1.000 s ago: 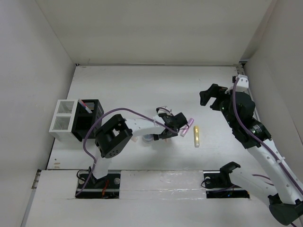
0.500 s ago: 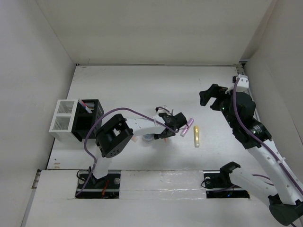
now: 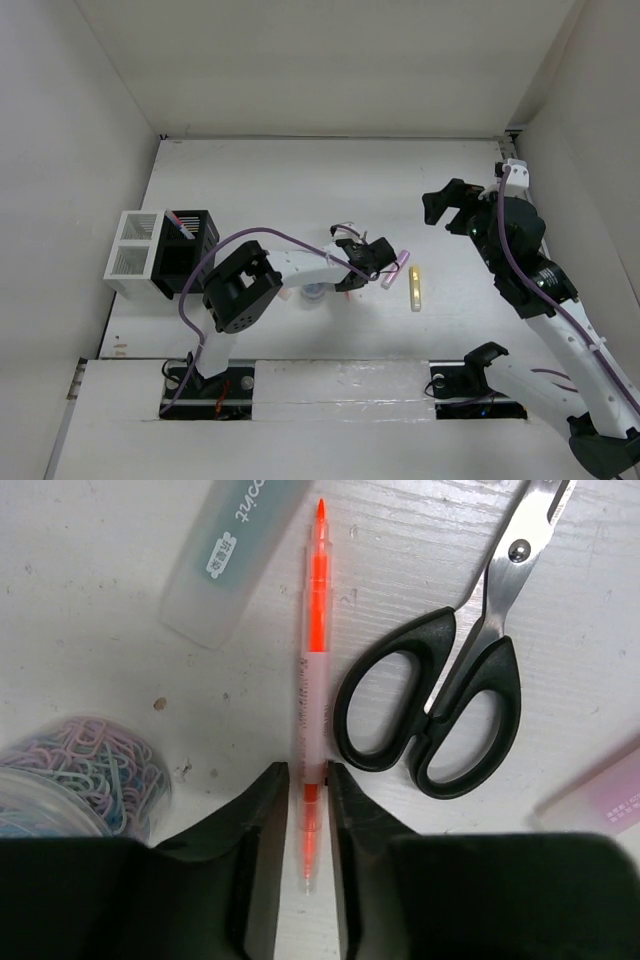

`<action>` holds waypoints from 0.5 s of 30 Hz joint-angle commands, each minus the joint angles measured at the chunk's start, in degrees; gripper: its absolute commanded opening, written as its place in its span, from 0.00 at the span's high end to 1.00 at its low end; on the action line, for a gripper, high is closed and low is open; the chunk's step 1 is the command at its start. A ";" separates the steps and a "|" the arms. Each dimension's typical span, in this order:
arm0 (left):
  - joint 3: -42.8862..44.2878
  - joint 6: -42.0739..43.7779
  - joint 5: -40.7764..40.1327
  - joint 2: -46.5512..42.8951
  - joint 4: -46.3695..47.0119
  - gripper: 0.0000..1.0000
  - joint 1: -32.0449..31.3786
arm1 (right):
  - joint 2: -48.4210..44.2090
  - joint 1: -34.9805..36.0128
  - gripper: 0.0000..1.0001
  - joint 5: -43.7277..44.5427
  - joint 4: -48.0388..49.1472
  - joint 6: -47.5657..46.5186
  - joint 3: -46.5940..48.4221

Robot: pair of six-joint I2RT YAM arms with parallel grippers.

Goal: Sort the stationery into containers
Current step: Grab a piece of stationery with the left arm

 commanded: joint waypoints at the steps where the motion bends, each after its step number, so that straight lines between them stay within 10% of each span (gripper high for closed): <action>1: -2.28 -0.80 1.65 3.45 0.19 0.85 0.15 | -0.76 -0.47 0.00 -0.87 3.12 -0.79 0.06; 5: -4.03 -1.32 1.65 3.45 0.73 1.00 0.15 | -1.28 -0.47 0.00 -0.87 3.12 -0.79 0.06; 15: -6.76 0.43 3.24 -0.06 2.40 1.00 0.15 | -1.28 -0.47 0.00 -1.92 3.12 -0.79 0.06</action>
